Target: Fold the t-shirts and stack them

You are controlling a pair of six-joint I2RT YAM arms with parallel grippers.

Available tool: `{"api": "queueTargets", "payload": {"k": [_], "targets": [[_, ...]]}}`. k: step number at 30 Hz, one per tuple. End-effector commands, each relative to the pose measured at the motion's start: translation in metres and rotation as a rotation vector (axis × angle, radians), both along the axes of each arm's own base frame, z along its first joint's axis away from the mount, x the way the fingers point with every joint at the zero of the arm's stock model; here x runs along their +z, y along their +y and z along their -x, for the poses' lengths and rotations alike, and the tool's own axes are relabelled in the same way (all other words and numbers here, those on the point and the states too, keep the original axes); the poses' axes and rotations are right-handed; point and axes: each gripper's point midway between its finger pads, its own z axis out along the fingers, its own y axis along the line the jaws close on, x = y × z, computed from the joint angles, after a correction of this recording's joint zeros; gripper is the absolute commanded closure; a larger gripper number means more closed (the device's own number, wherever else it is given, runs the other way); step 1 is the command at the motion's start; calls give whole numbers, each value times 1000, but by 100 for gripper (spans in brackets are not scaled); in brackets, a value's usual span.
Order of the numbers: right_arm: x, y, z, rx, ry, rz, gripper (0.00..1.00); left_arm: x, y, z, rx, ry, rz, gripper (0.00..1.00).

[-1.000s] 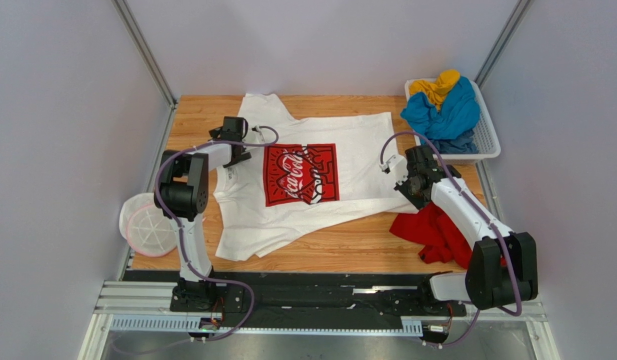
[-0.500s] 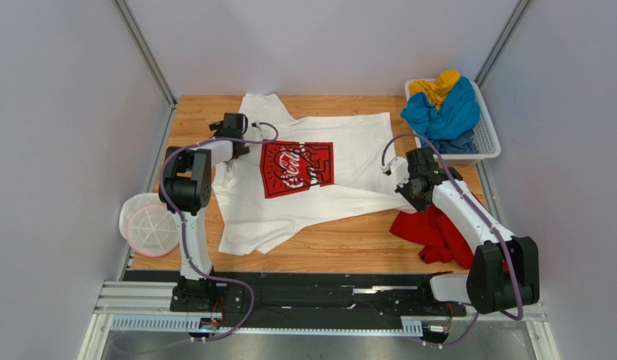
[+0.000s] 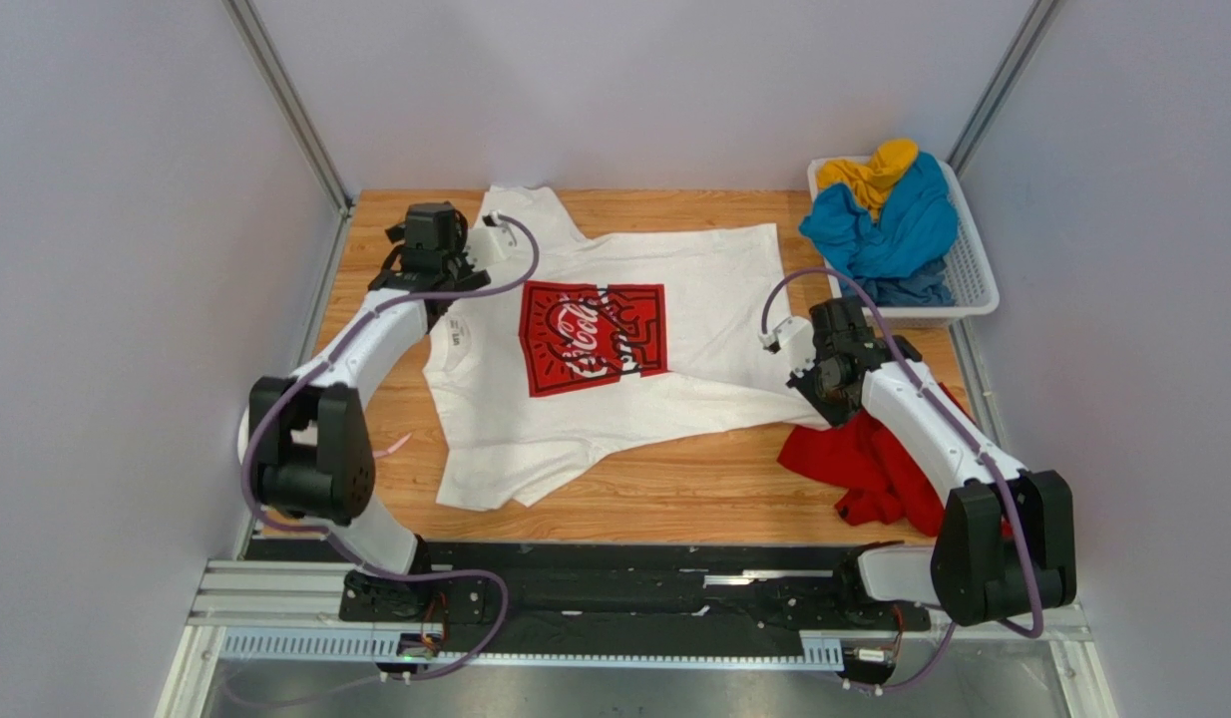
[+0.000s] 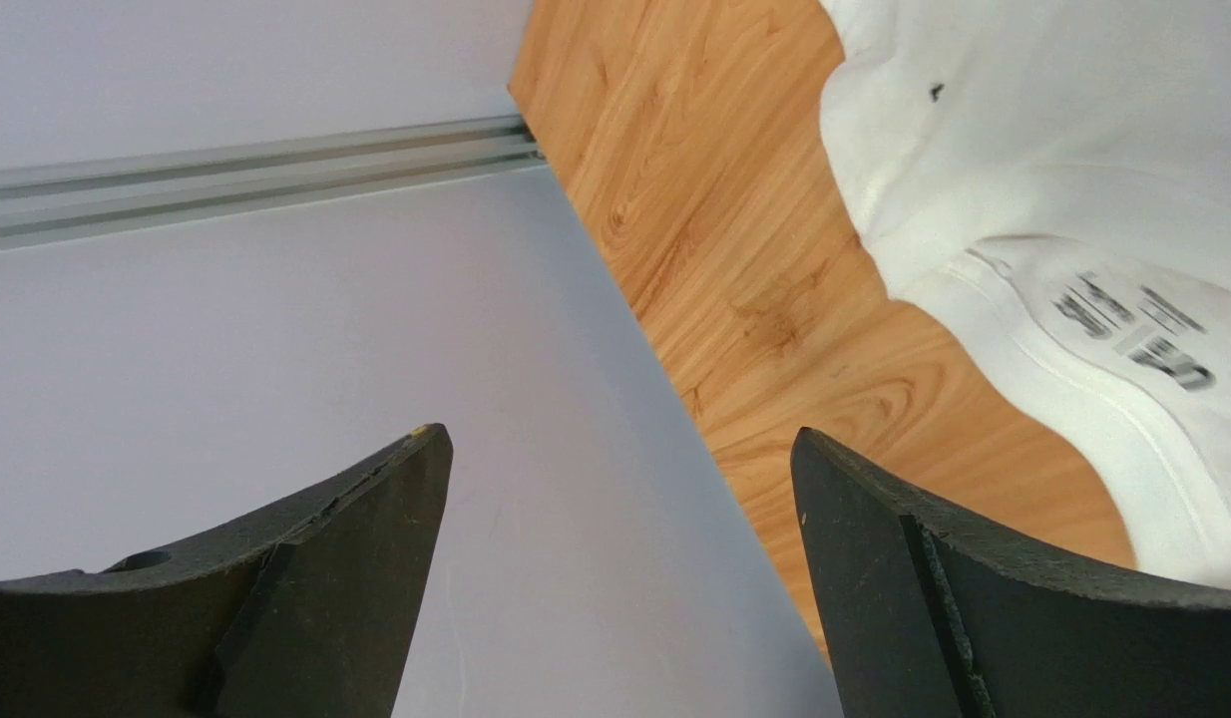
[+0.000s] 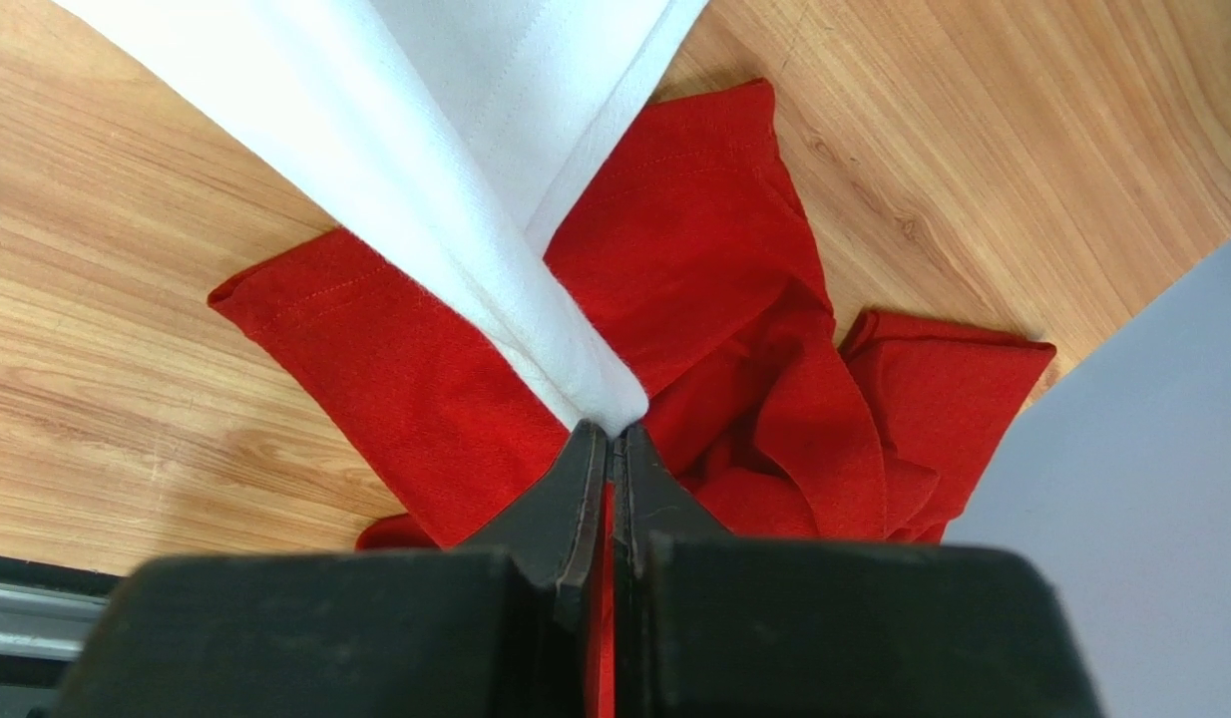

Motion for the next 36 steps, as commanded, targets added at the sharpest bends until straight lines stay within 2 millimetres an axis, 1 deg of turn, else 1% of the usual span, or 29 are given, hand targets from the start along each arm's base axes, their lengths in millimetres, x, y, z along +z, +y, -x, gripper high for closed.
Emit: {"api": "queueTargets", "payload": {"k": [1,2,3,4,5,6,7,8,9,10,11,12,13,14,15,16,18,19,22,24,25,26,28,29,34,36], "targets": [[0,4,-2,-15,-17,-27,100,18,-40,56,-113,56,115,7],[0,5,-3,-17,-17,-35,100,15,-55,70,-150,87,125,7],[0,6,-3,-19,-17,-39,100,29,-62,83,-175,61,141,7],[-1,7,-3,-16,-13,-41,100,19,-67,101,-198,115,139,7],[-1,7,-4,-18,-11,-44,100,19,-84,113,-244,127,156,7],[-1,8,-4,-17,-14,-47,100,30,-89,126,-269,109,173,7],[-1,8,-5,-19,-18,-48,100,26,-95,139,-291,134,179,7],[-1,8,-6,-17,-17,-44,100,20,-107,158,-333,185,201,7],[-1,7,-7,-15,-19,-40,100,29,-110,172,-354,170,222,7],[-2,7,-9,-16,-24,-39,100,20,-110,189,-366,224,229,7],[-2,6,-10,-18,-25,-32,100,18,-119,202,-399,246,265,7],[-3,6,-11,-19,-24,-31,100,23,-119,213,-415,237,284,7],[0,7,-14,-17,-32,-32,100,11,-116,229,-411,290,287,7],[-1,7,-15,-19,-30,-32,100,6,-119,240,-422,321,310,7],[-1,7,-16,-20,-27,-32,100,5,-119,252,-436,330,334,7],[1,7,-19,-23,-33,-34,100,-9,-116,267,-431,389,337,8],[1,9,-21,-24,-32,-37,100,-18,-121,285,-440,418,384,8],[1,9,-22,-27,-30,-37,100,-33,-121,297,-428,467,395,8],[2,10,-27,-30,-31,-34,100,-51,-131,314,-439,525,396,9],[3,9,-27,-31,-31,-30,100,-58,-143,321,-473,566,375,10],[2,8,-27,-35,-30,-29,100,-57,-150,322,-479,564,387,10],[1,7,-25,-34,-26,-23,100,-59,-159,327,-514,580,374,11],[0,5,-24,-33,-24,-15,100,-60,-169,330,-534,594,382,11],[1,4,-23,-35,-30,-9,100,-64,-174,333,-547,621,380,12],[-2,2,-19,-36,-20,-2,100,-75,-186,343,-621,665,361,13],[-1,2,-20,-38,-24,1,100,-82,-190,348,-646,699,352,13]]}}
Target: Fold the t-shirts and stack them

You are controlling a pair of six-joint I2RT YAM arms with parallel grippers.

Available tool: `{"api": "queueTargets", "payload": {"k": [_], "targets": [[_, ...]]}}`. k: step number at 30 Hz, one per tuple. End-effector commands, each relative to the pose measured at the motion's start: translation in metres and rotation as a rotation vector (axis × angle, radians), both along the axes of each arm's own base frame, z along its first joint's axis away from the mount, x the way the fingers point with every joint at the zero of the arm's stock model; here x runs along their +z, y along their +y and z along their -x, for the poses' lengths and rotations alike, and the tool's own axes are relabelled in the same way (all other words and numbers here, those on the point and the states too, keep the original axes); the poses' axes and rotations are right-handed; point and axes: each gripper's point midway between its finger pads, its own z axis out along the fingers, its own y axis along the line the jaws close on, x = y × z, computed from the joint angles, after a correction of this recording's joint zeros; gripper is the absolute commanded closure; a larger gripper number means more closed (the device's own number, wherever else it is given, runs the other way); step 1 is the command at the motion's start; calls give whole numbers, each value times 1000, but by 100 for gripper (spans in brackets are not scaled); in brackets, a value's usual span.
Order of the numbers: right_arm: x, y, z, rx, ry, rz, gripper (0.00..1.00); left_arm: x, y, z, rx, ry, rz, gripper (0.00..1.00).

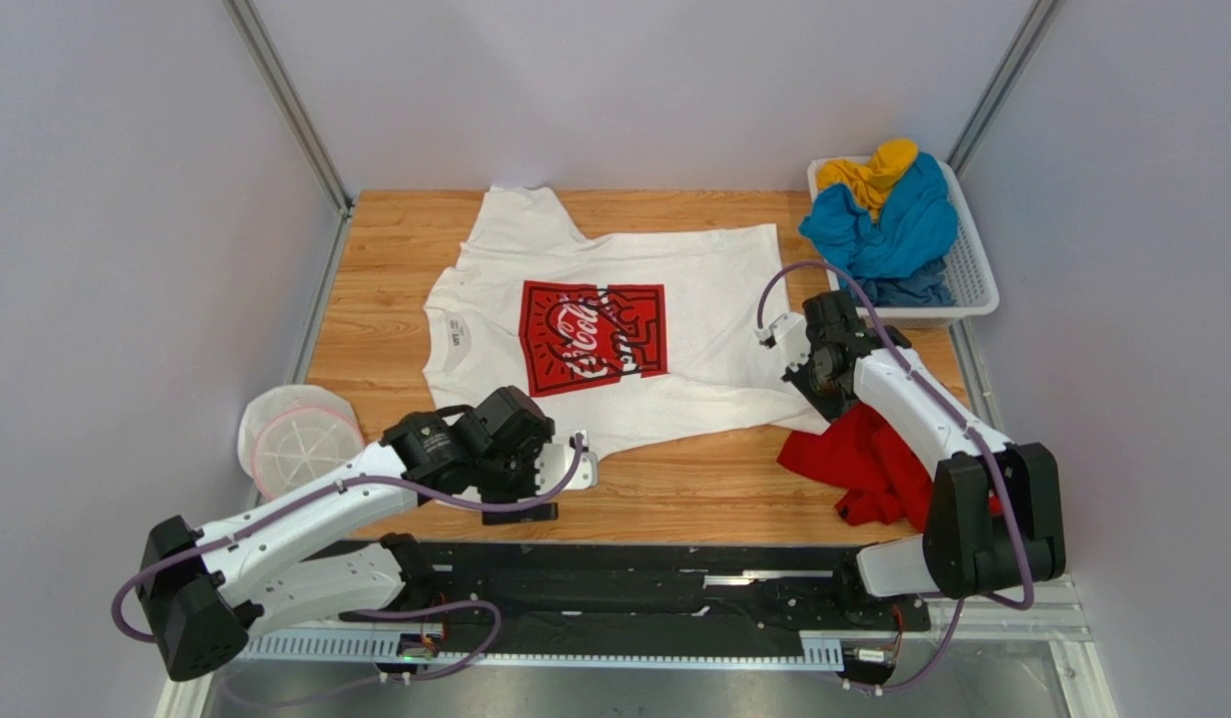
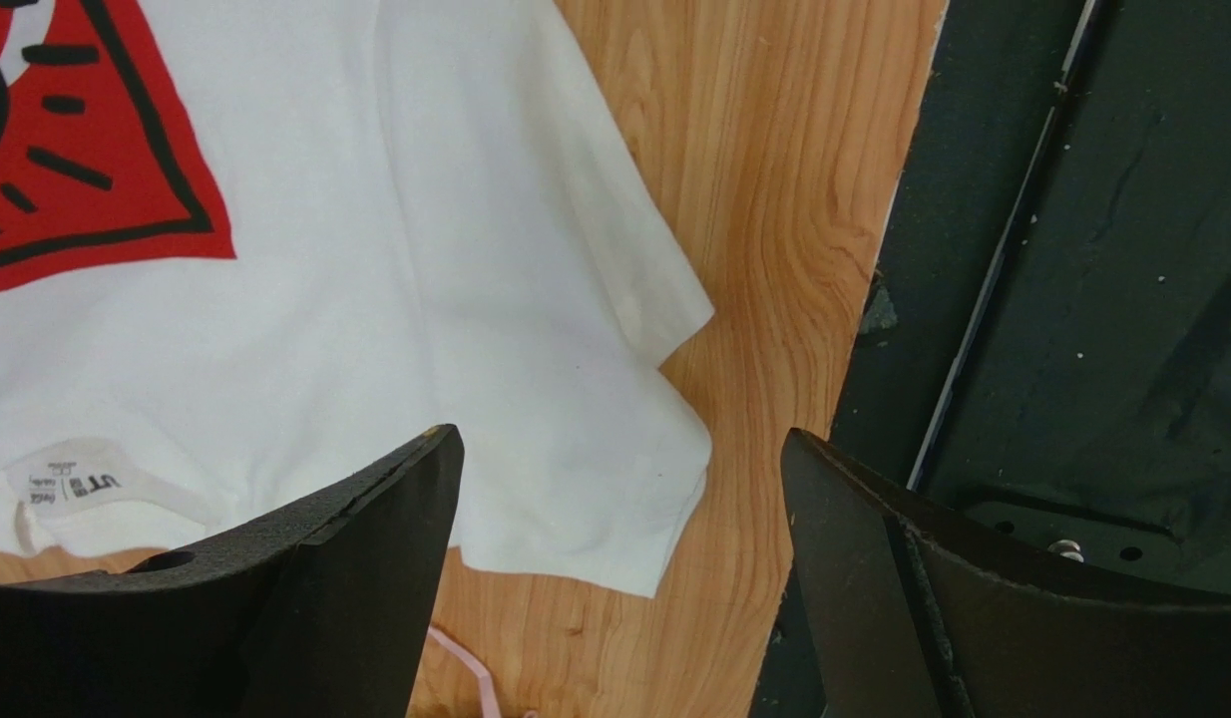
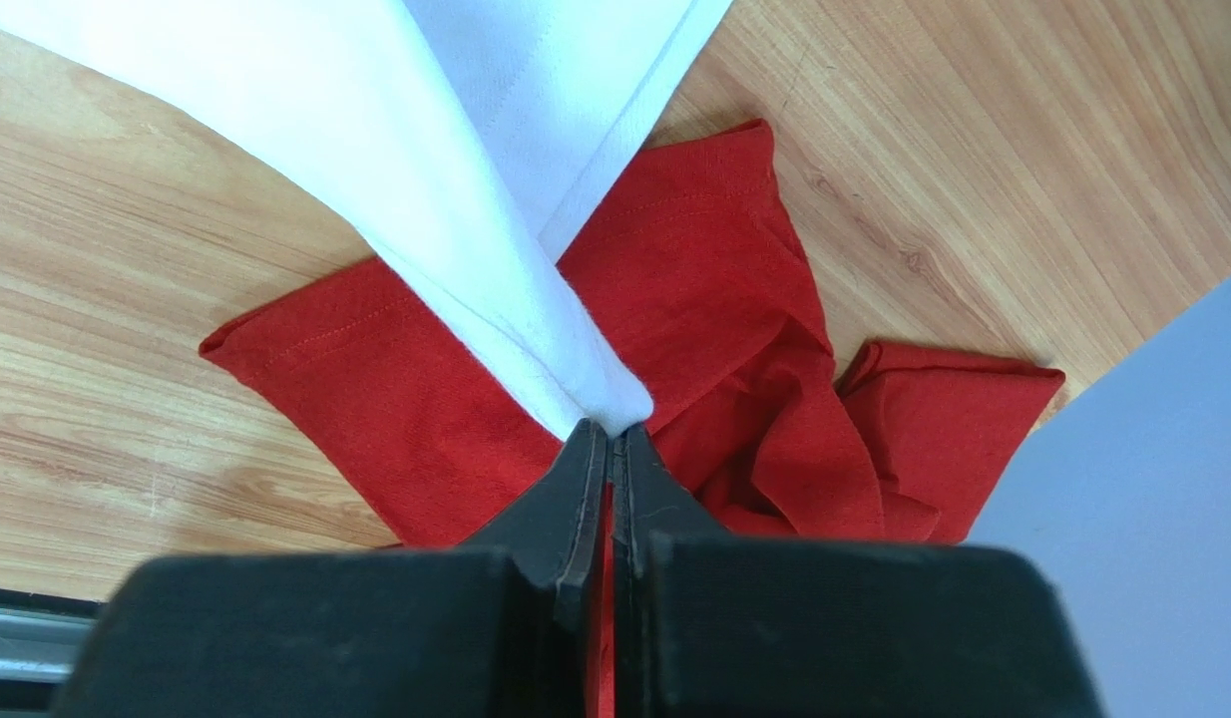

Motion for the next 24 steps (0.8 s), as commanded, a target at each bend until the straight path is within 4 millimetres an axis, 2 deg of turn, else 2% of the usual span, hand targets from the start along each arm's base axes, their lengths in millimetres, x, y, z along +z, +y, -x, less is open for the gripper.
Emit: {"api": "queueTargets", "payload": {"k": [1,7,17,24], "targets": [[8,-1,-9,-24,-52,5,100,-9,-17,10,-61,47,36,14],[10,-1,-10,-24,-51,4,100,-28,-22,20,-120,101,8,15],[4,-1,-8,-18,-48,4,100,-48,-22,13,-137,97,-48,17],[0,-2,-6,-16,-45,5,100,-53,-24,9,-146,84,-57,18]]}}
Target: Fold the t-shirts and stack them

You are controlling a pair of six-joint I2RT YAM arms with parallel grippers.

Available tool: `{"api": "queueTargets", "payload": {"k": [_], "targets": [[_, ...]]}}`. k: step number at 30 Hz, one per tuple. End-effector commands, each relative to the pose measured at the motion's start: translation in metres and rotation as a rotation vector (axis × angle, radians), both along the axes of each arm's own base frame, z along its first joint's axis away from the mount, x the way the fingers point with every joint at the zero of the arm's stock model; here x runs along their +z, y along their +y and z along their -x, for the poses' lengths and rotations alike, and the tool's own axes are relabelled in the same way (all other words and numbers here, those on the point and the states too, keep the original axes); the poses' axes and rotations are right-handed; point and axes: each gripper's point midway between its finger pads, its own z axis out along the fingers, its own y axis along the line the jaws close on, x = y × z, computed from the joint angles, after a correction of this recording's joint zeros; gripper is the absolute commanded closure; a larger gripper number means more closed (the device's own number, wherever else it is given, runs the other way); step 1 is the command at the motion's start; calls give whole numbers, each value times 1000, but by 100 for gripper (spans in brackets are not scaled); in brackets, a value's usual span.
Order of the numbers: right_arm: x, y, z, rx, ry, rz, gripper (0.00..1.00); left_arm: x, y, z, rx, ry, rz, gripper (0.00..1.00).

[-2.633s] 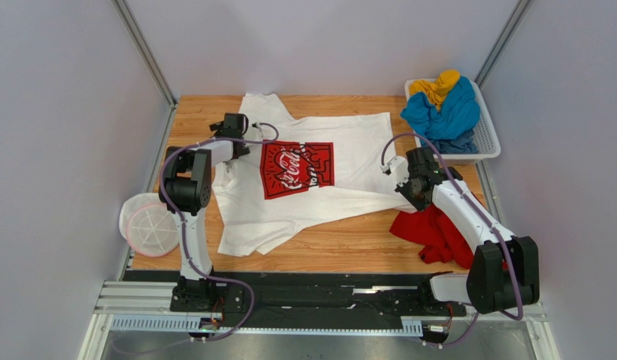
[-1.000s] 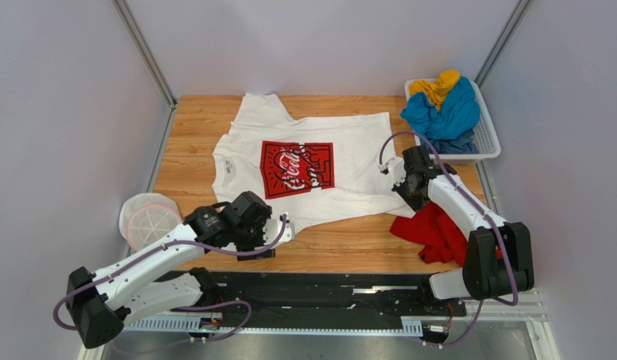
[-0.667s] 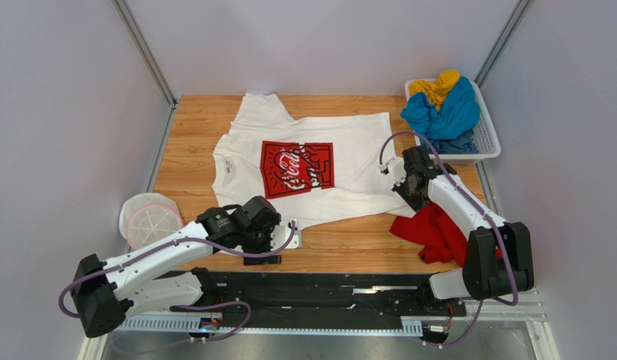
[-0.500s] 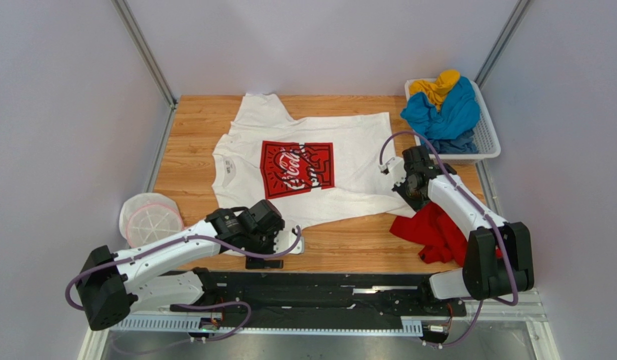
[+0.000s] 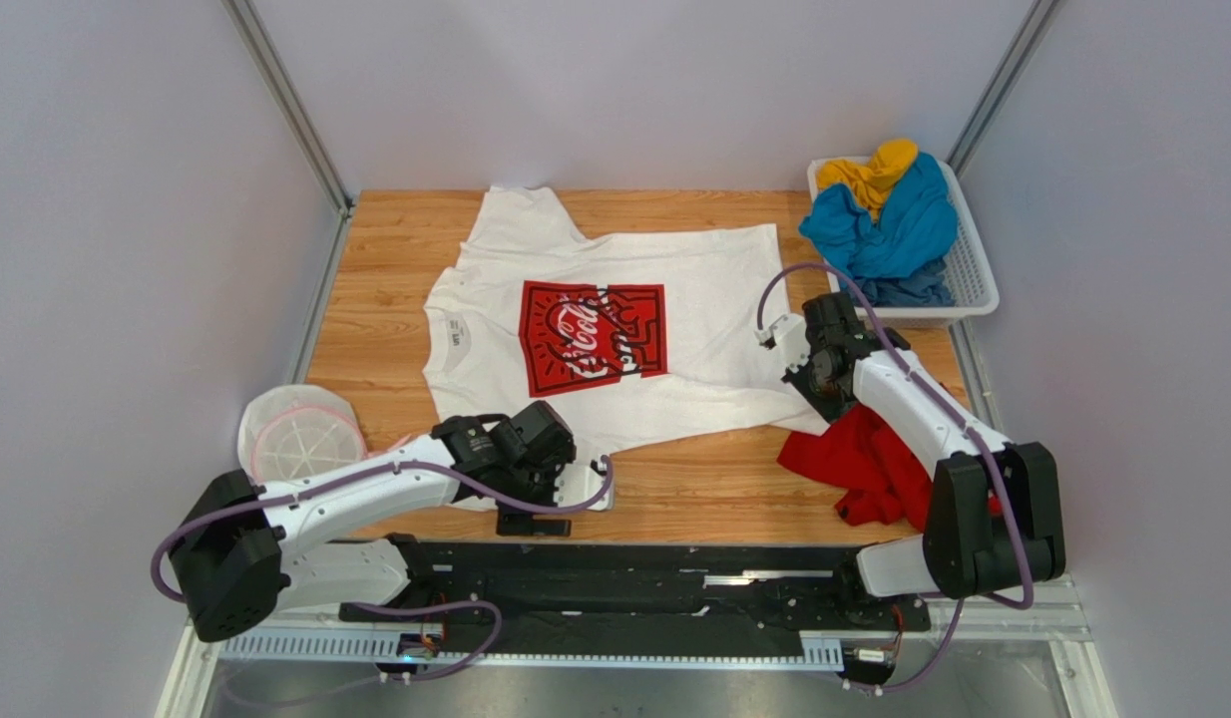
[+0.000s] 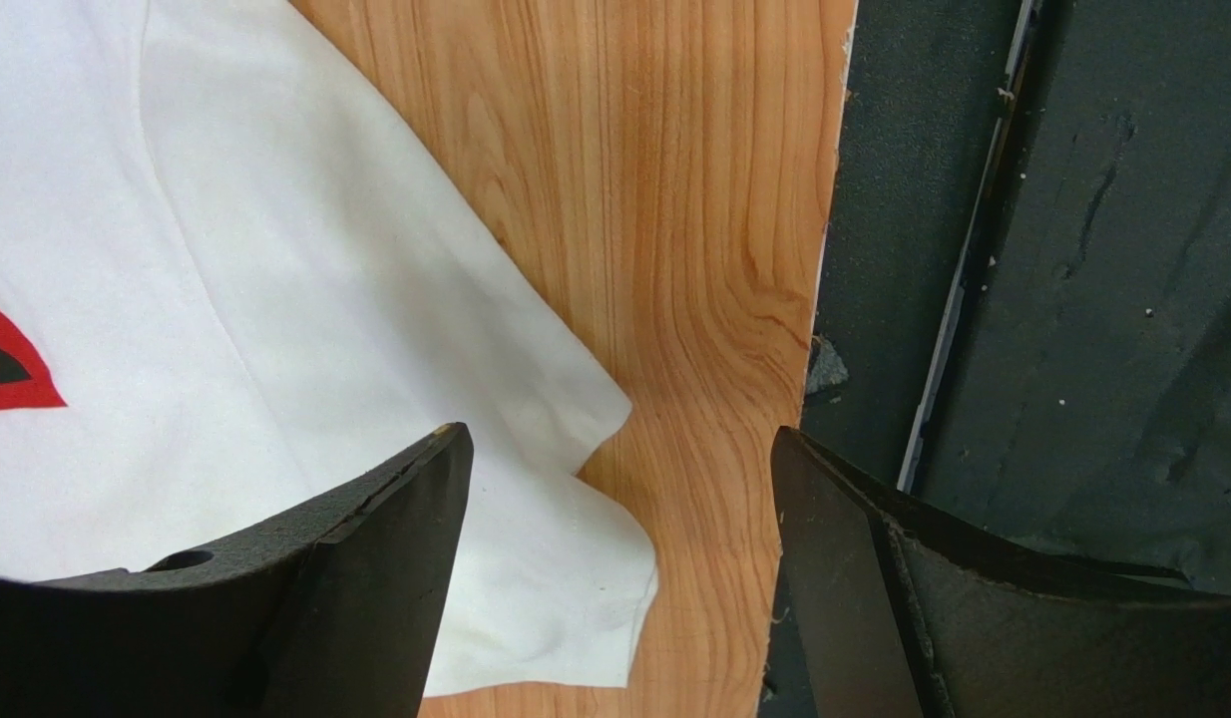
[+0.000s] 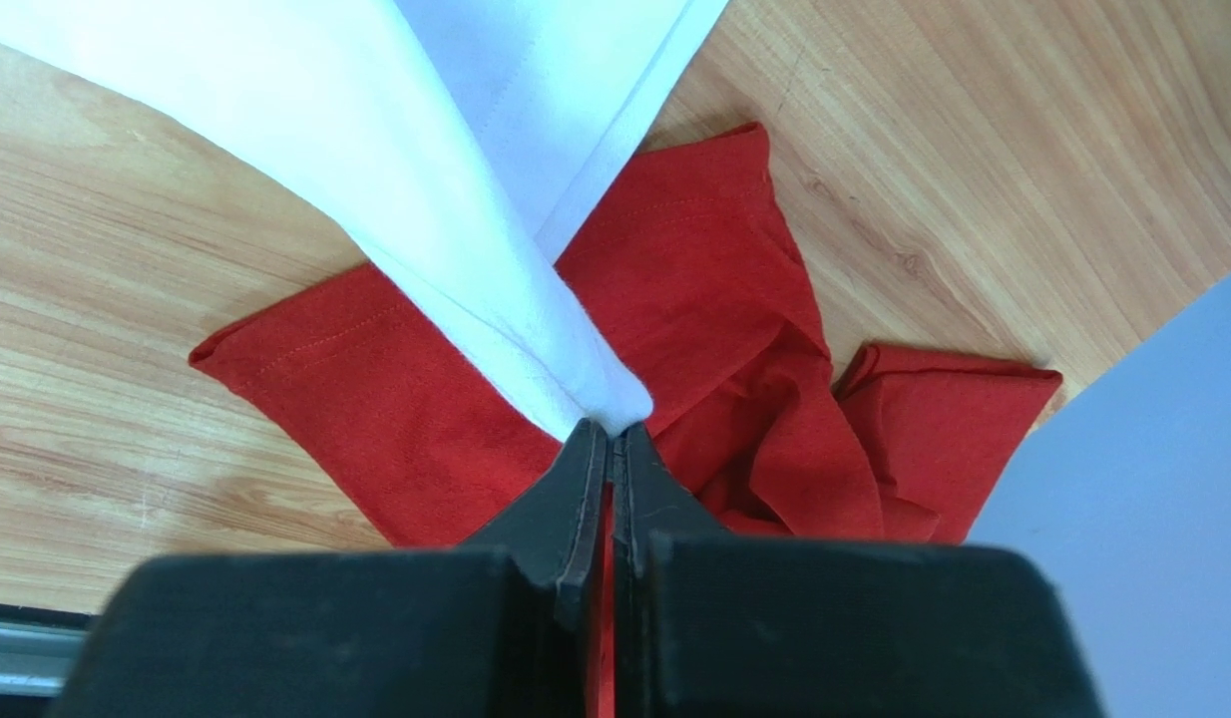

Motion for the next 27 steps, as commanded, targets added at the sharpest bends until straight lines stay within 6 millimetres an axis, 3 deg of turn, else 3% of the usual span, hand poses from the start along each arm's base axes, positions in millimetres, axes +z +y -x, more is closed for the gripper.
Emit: {"api": "queueTargets", "payload": {"k": [1,18,21,27], "targets": [[1,0,-4,-13,-35,-2,100,-5,-7,-6,-33,-25,9,18],[3,-1,1,-12,-44,-4,100,-25,-4,-26,-55,-94,-66,25],[6,-1,2,-9,-51,-8,100,-27,-4,-28,-56,-102,-73,31],[9,-1,4,-9,-57,-10,100,-34,-3,-28,-55,-89,-98,56]]}}
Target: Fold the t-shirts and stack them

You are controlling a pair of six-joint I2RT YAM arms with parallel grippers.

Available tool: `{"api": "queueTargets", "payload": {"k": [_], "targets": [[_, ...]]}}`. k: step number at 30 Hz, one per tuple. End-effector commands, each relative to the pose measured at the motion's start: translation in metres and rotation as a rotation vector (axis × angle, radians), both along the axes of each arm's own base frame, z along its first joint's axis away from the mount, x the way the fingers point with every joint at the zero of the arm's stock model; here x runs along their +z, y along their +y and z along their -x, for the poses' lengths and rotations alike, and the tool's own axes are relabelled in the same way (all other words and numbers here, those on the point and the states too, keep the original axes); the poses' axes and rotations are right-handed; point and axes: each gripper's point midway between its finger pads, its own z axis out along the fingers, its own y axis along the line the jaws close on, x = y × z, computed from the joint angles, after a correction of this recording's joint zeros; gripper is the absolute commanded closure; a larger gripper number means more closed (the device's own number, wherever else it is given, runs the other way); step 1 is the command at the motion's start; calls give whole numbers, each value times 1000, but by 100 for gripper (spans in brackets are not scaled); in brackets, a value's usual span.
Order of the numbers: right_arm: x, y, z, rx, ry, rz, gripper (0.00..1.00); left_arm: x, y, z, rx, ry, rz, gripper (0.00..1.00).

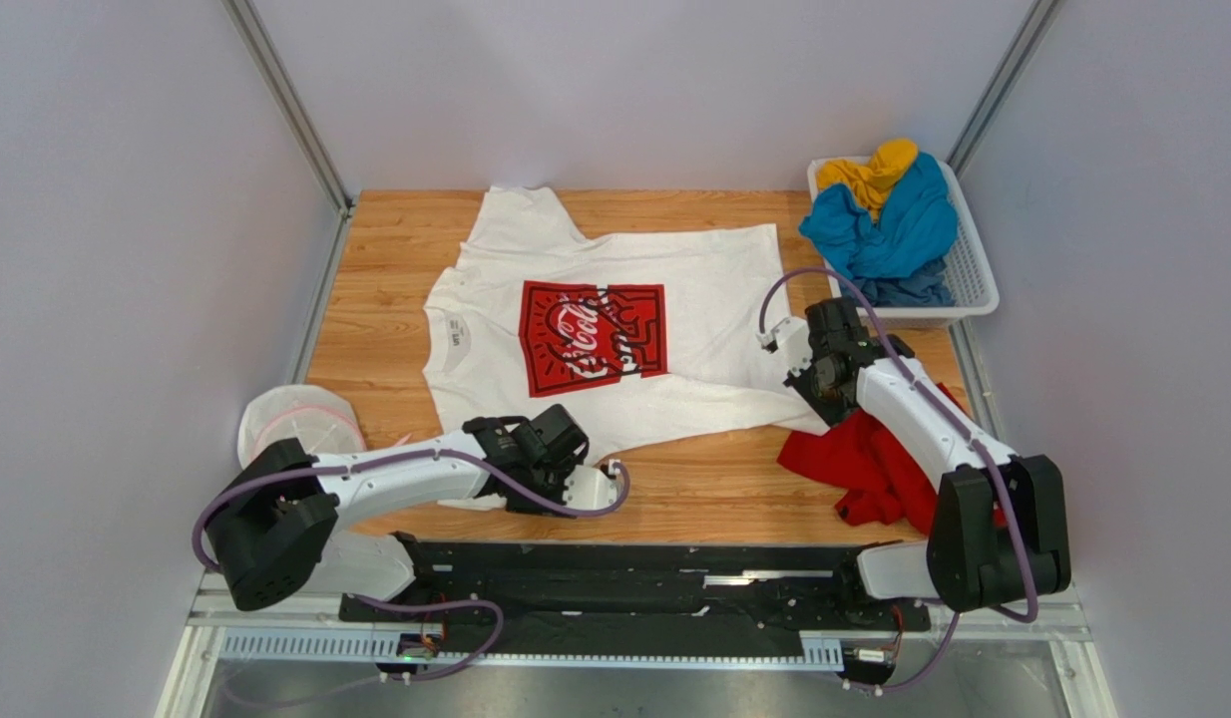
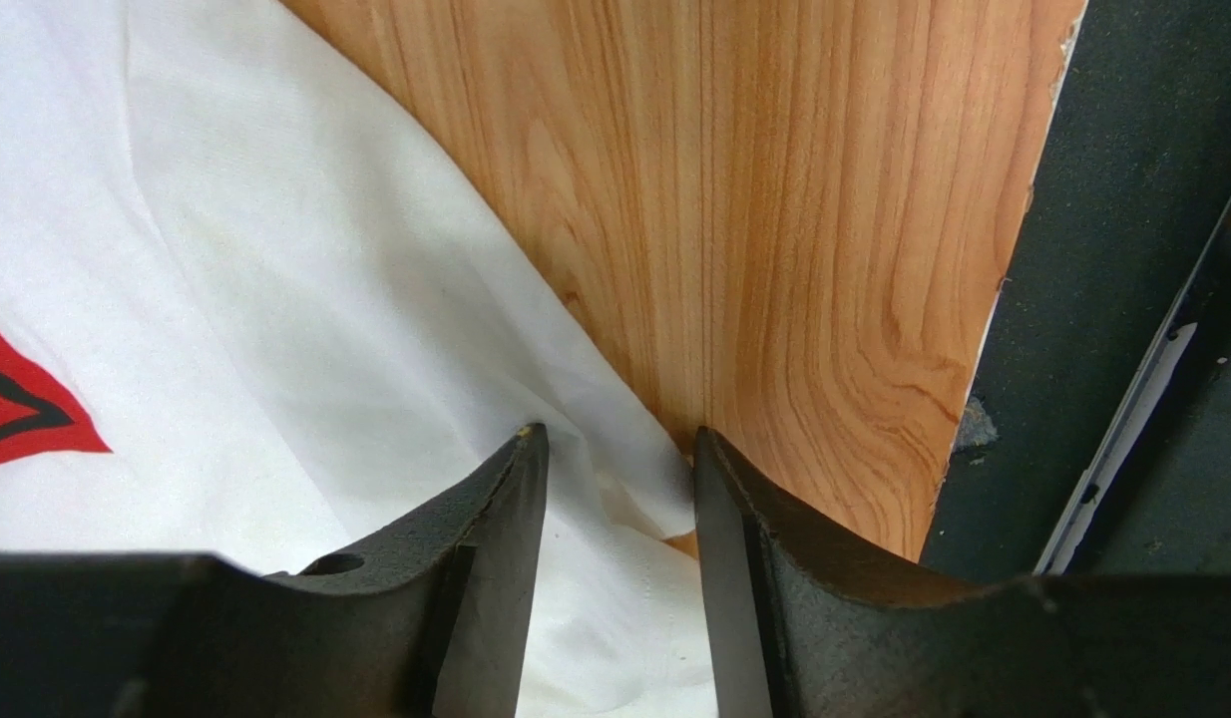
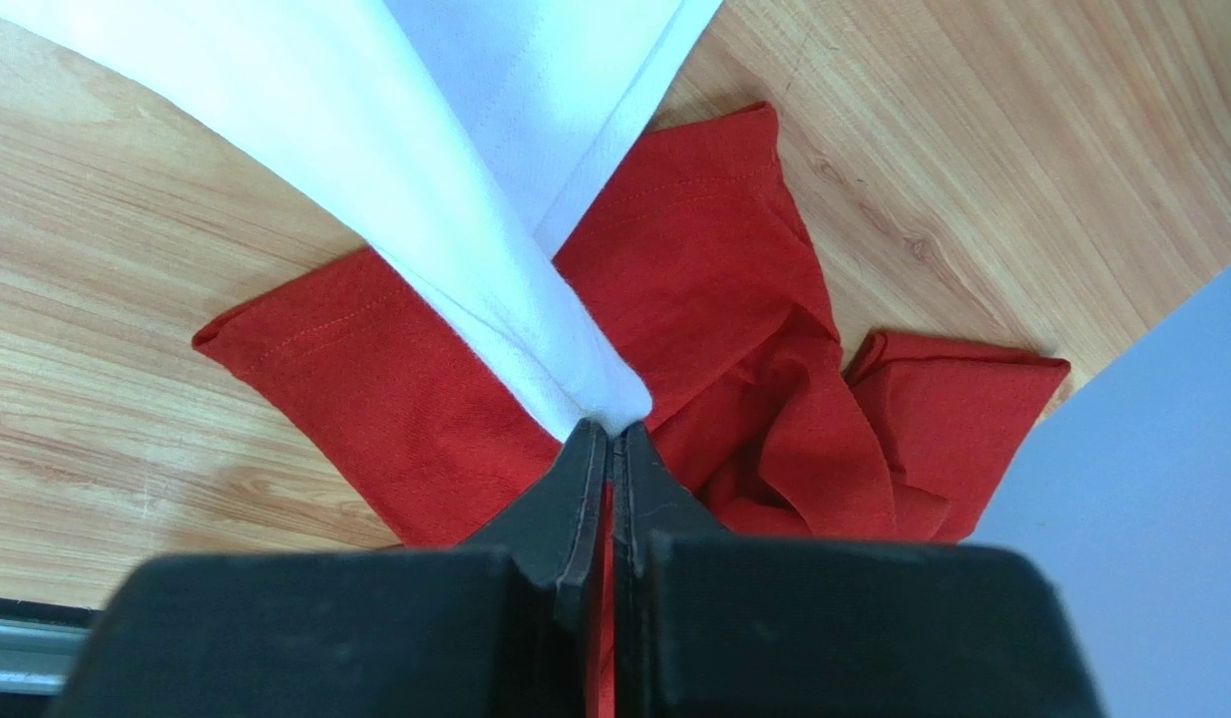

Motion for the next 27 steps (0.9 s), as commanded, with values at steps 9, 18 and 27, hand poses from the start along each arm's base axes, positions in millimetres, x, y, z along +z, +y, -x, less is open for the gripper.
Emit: {"api": "queueTargets", "payload": {"k": [9,18,27], "targets": [[13,-1,-4,-8,-53,-2,100,23,9,0,43,-48,17,100],[28,0,-11,-6,-71,-4,100,82,25,-12,92,-225,95,100],[43,-4,-19,-3,-91,25,100,91,29,-37,49,-367,39,100]]}}
